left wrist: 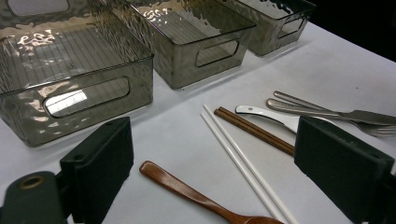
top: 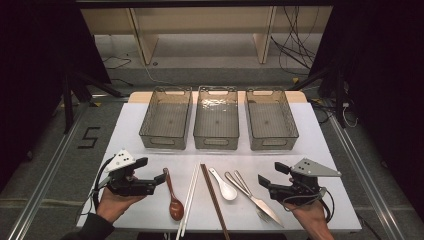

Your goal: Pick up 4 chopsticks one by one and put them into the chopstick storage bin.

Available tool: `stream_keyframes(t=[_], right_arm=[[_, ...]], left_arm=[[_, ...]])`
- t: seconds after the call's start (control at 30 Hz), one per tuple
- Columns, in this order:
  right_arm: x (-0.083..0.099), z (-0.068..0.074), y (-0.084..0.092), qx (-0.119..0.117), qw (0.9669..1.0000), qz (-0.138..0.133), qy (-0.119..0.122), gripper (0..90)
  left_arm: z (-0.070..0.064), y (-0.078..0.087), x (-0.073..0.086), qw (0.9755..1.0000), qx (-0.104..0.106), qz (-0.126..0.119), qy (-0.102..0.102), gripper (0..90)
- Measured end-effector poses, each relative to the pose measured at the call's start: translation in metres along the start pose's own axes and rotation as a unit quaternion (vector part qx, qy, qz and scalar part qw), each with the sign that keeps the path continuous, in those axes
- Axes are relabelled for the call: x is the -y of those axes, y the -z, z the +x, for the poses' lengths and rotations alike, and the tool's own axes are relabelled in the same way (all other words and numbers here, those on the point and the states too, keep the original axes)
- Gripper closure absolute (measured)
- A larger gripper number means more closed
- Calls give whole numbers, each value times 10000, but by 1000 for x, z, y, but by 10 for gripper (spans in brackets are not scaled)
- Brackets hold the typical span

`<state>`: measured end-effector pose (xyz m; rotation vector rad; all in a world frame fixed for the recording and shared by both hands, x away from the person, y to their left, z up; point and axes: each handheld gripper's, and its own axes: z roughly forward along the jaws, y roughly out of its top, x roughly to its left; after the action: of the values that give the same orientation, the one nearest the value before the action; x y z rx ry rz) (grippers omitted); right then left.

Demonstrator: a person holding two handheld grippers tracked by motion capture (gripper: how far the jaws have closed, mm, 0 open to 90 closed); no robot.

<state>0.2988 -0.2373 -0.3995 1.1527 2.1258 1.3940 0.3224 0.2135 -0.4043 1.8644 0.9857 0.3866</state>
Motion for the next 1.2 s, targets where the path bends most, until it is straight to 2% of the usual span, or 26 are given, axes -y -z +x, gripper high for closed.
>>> stream_keyframes(t=[0.37, 0.5, 0.6, 0.63, 0.67, 0.77, 0.8, 0.87, 0.93, 0.97, 1.0, 1.03, 1.13, 1.17, 1.2], right_arm=[[-1, 3, -4, -56, 9998, 155, 89, 277], [-4, 8, -10, -151, 9991, 336, 209, 282], [-8, 16, -19, -310, 9966, 668, 362, 301], [-8, 16, -19, -310, 9966, 668, 362, 301], [-9, 22, -25, -380, 9948, 831, 440, 309], [-11, 32, -33, -476, 9911, 1087, 595, 328], [-11, 32, -33, -476, 9911, 1087, 595, 328], [-12, 39, -38, -543, 9885, 1235, 679, 348], [-13, 49, -46, -587, 9842, 1485, 769, 384], [-13, 49, -46, -587, 9842, 1485, 769, 384], [-13, 54, -51, -627, 9812, 1625, 830, 408], [-13, 54, -51, -627, 9812, 1625, 830, 408], [-11, 62, -59, -676, 9753, 1898, 906, 425], [-9, 68, -65, -716, 9716, 2053, 929, 440], [-8, 70, -67, -730, 9697, 2122, 962, 444]], left_arm=[[2, -9, -3, 9998, -12, 188, -42, 126], [1, -10, -3, 9998, -4, 194, -34, 127], [0, -10, -3, 9998, -6, 206, -49, 127], [0, -10, -3, 9998, -15, 212, -57, 127], [0, -10, -3, 9997, -15, 217, -73, 127], [-1, -10, -3, 9998, -15, 210, -57, 127], [-1, -10, -3, 9998, -16, 208, -59, 127], [-1, -9, -3, 9998, -20, 203, -61, 127], [-1, -9, -3, 9997, -27, 214, -79, 127], [-2, -9, -3, 9997, -34, 209, -81, 127], [-2, -9, -3, 9997, -35, 209, -80, 127], [-2, -9, -3, 9998, -37, 207, -70, 127], [-2, -9, -2, 9997, -39, 207, -76, 127], [-2, -8, -2, 9997, -35, 224, -87, 127], [-2, -8, -2, 9997, -37, 230, -108, 127]])
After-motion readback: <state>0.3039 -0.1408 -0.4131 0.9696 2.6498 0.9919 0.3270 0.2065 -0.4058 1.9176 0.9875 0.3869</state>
